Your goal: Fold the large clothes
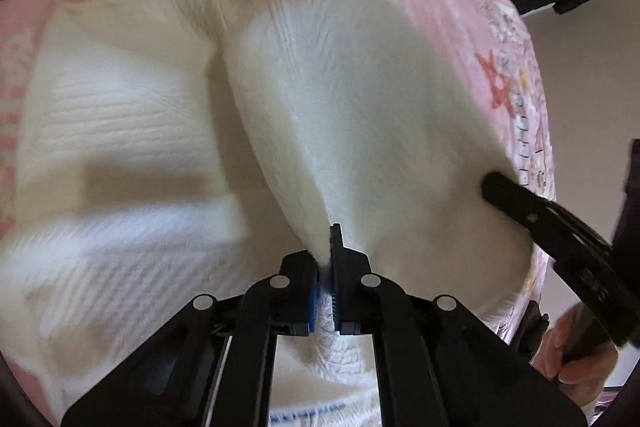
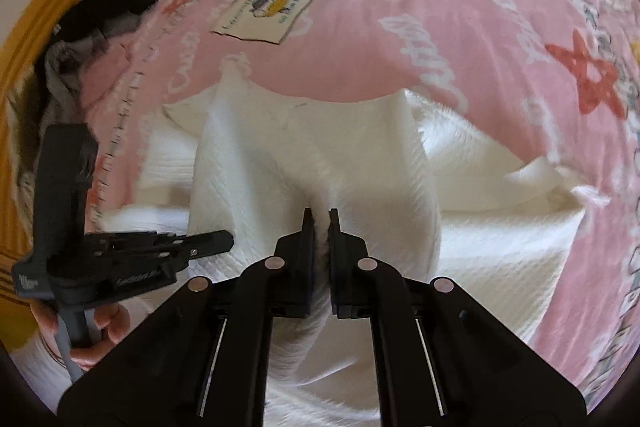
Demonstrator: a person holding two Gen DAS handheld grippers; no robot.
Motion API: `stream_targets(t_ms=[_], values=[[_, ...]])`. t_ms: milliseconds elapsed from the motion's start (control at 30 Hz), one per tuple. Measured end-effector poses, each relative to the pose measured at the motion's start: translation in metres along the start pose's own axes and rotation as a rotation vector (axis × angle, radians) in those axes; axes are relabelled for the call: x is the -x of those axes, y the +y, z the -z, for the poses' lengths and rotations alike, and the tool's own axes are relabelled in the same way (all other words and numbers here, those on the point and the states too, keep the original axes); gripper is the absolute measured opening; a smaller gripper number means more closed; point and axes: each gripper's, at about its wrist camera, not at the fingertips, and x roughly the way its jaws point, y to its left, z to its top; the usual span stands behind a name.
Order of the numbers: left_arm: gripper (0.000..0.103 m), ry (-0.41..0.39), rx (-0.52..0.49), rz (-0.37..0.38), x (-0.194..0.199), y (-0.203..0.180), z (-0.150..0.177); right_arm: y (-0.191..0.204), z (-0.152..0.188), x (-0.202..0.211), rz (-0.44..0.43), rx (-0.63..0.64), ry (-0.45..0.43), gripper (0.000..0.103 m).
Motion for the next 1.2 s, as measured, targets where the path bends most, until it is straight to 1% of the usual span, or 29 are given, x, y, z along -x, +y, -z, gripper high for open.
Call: stream_targets(t_ms=[33,100,133,200,233,267,300,333,367,400,433,467,500,533,567,600,633,667,700,767,800,833,867,900,933,1033,1067,1133,1200], values=[[0.005,-0.021,0.000,-0.009,0.010,-0.002,0.004,0.001,0.003,0.004,-0.012,-0.004,-0.009,0.006],[0.005,-0.092,-0.003,-0.045,0.046,-0.007,0.025,0.005,0.010,0.015,-0.038,-0.012,-0.031,0.006],[0.005,-0.125,0.002,-0.041,0.067,-0.008,0.040,0.009,0.015,0.019,-0.055,-0.015,-0.041,0.006],[0.005,-0.153,0.026,-0.054,0.084,-0.011,0.056,0.014,0.022,0.020,-0.081,-0.025,-0.045,0.008],[0.005,-0.147,0.047,-0.059,0.087,-0.006,0.064,0.017,0.026,0.015,-0.096,-0.031,-0.023,0.018],[0.005,-0.140,0.061,-0.071,0.085,0.002,0.070,0.019,0.029,0.007,-0.105,-0.033,0.011,0.031],[0.005,-0.121,0.079,-0.096,0.077,0.013,0.075,0.020,0.034,-0.004,-0.101,-0.035,0.049,0.040],[0.005,-0.087,0.109,-0.130,0.063,0.025,0.076,0.020,0.037,-0.009,-0.097,-0.046,0.068,0.052],[0.005,-0.059,0.127,-0.142,0.054,0.036,0.076,0.017,0.042,-0.011,-0.116,-0.079,0.073,0.052],[0.005,-0.016,0.142,-0.142,0.036,0.049,0.075,0.013,0.047,-0.008,-0.160,-0.122,0.062,0.052],[0.005,0.014,0.150,-0.163,0.022,0.060,0.076,0.009,0.051,-0.002,-0.193,-0.150,0.044,0.054],[0.006,0.027,0.155,-0.150,0.015,0.068,0.077,0.002,0.058,0.009,-0.217,-0.186,0.010,0.058],[0.008,0.039,0.157,-0.131,0.011,0.074,0.078,-0.005,0.066,0.021,-0.218,-0.223,-0.029,0.061],[0.010,0.037,0.170,-0.117,0.011,0.081,0.079,-0.015,0.079,0.037,-0.209,-0.276,-0.088,0.066],[0.016,0.030,0.176,-0.101,0.014,0.083,0.079,-0.026,0.092,0.051,-0.187,-0.326,-0.140,0.070],[0.020,0.026,0.176,-0.082,0.018,0.085,0.080,-0.037,0.105,0.061,-0.146,-0.376,-0.179,0.070],[0.021,0.024,0.172,-0.072,0.020,0.085,0.082,-0.048,0.121,0.065,-0.089,-0.427,-0.186,0.070],[0.023,0.023,0.168,-0.059,0.023,0.086,0.084,-0.057,0.132,0.061,-0.080,-0.457,-0.159,0.070],[0.023,0.030,0.161,-0.040,0.026,0.086,0.087,-0.067,0.143,0.049,-0.110,-0.499,-0.110,0.070],[0.023,0.042,0.143,-0.018,0.031,0.081,0.092,-0.072,0.154,0.026,-0.185,-0.540,-0.054,0.070],[0.023,0.048,0.128,-0.017,0.036,0.078,0.094,-0.069,0.155,0.014,-0.185,-0.530,-0.020,0.070],[0.023,0.053,0.119,-0.007,0.042,0.076,0.098,-0.065,0.155,0.008,-0.184,-0.512,-0.010,0.062],[0.023,0.055,0.116,-0.004,0.048,0.075,0.100,-0.057,0.155,0.001,-0.186,-0.467,-0.015,0.027],[0.023,0.054,0.114,-0.011,0.053,0.074,0.102,-0.052,0.155,-0.003,-0.157,-0.434,-0.008,0.016],[0.022,0.050,0.115,-0.015,0.060,0.074,0.106,-0.042,0.156,-0.010,-0.095,-0.392,0.031,0.012],[0.020,0.017,0.128,-0.047,0.081,0.067,0.104,-0.030,0.162,-0.006,-0.075,-0.361,0.042,0.011],[0.020,0.001,0.123,-0.053,0.089,0.067,0.105,-0.027,0.165,-0.003,-0.052,-0.351,0.043,0.011],[0.020,-0.042,0.104,-0.036,0.102,0.056,0.096,-0.022,0.172,0.004,-0.027,-0.349,0.058,0.012],[0.020,-0.062,0.079,-0.005,0.105,0.040,0.080,-0.020,0.170,0.016,-0.050,-0.359,0.046,0.012]])
